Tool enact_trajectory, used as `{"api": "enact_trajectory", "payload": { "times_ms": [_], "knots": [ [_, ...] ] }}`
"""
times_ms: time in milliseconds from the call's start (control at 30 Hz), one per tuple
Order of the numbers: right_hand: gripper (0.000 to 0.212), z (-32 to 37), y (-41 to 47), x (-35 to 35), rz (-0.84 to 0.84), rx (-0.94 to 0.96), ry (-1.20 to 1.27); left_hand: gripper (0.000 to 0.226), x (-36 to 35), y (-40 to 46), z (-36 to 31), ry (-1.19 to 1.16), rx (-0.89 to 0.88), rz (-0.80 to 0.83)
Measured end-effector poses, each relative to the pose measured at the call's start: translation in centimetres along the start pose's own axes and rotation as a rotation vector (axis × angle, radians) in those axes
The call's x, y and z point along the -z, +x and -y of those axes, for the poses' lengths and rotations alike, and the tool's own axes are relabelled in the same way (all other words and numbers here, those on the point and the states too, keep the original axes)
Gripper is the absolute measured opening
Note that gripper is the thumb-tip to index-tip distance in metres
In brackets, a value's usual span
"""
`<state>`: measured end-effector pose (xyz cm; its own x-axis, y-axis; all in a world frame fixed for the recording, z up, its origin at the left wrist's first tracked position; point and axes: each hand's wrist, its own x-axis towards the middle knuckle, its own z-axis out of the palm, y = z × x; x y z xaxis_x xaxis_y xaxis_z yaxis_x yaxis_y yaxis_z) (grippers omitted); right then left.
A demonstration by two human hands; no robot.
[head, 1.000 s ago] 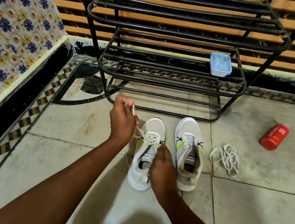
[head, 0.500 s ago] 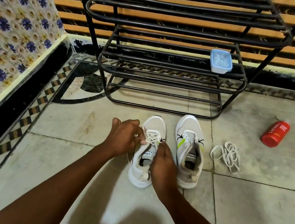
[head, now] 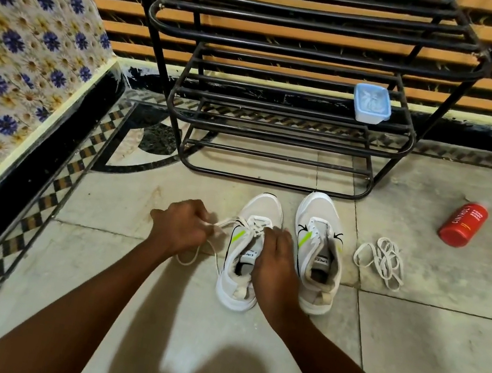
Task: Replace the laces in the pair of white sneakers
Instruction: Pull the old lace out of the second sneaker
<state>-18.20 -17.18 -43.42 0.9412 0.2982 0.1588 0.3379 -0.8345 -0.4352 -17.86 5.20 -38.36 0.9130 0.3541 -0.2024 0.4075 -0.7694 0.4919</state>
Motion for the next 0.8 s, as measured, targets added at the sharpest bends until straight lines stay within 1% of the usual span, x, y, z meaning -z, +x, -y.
{"api": "enact_trajectory", "payload": {
  "times_ms": [33, 67, 100, 133, 167, 233, 267, 333, 433, 533, 700, 767, 800],
  "knots": [
    [0.065, -0.1, 0.3, 0.2, -0.016, 0.025, 0.014, 0.036, -0.2, -0.3, 0.2, -0.041, -0.036, 0.046],
    [0.069, -0.1, 0.6, 0.4, -0.024, 0.047, 0.041, 0.059, -0.4, -0.5, 0.4, -0.089, -0.085, 0.095],
    [0.068, 0.0, 0.8, 0.6, -0.011, 0.07, 0.065, 0.081, -0.5, -0.7, 0.5, -0.127, -0.136, 0.14],
    [0.064, 0.2, 1.0, 0.8, 0.006, 0.09, 0.072, 0.097, -0.5, -0.7, 0.4, -0.149, -0.184, 0.187],
    [0.061, 0.3, 1.1, 0.8, 0.022, 0.098, 0.078, 0.107, -0.4, -0.6, 0.1, -0.141, -0.24, 0.252],
    [0.062, 0.2, 1.6, 0.5, 0.074, 0.079, 0.096, 0.118, 0.0, -0.3, -1.1, 0.006, -0.397, 0.359],
    [0.059, 0.1, 2.0, 0.4, 0.114, 0.06, 0.102, 0.119, 0.0, 0.0, -1.8, 0.082, -0.46, 0.403],
    [0.045, 0.0, 2.8, 0.8, 0.194, 0.041, 0.071, 0.118, -0.2, 0.7, -3.0, 0.208, -0.463, 0.487],
    [0.046, 0.3, 3.8, 1.8, 0.261, 0.08, -0.021, 0.12, -0.4, 1.1, -4.5, 0.394, -0.452, 0.487],
    [0.046, 0.8, 4.2, 2.4, 0.296, 0.109, -0.143, 0.118, -0.6, 0.8, -5.7, 0.5, -0.441, 0.471],
    [0.038, 0.3, 4.8, 1.1, 0.26, 0.149, -0.247, 0.117, -0.3, 0.2, -6.3, 0.511, -0.398, 0.466],
    [0.035, 0.2, 4.7, 0.9, 0.214, 0.097, -0.191, 0.117, -0.2, 0.1, -6.5, 0.51, -0.391, 0.469],
    [0.033, 0.2, 4.7, 0.9, 0.165, 0.06, -0.112, 0.116, -0.1, 0.1, -6.5, 0.509, -0.391, 0.47]
  ]
}}
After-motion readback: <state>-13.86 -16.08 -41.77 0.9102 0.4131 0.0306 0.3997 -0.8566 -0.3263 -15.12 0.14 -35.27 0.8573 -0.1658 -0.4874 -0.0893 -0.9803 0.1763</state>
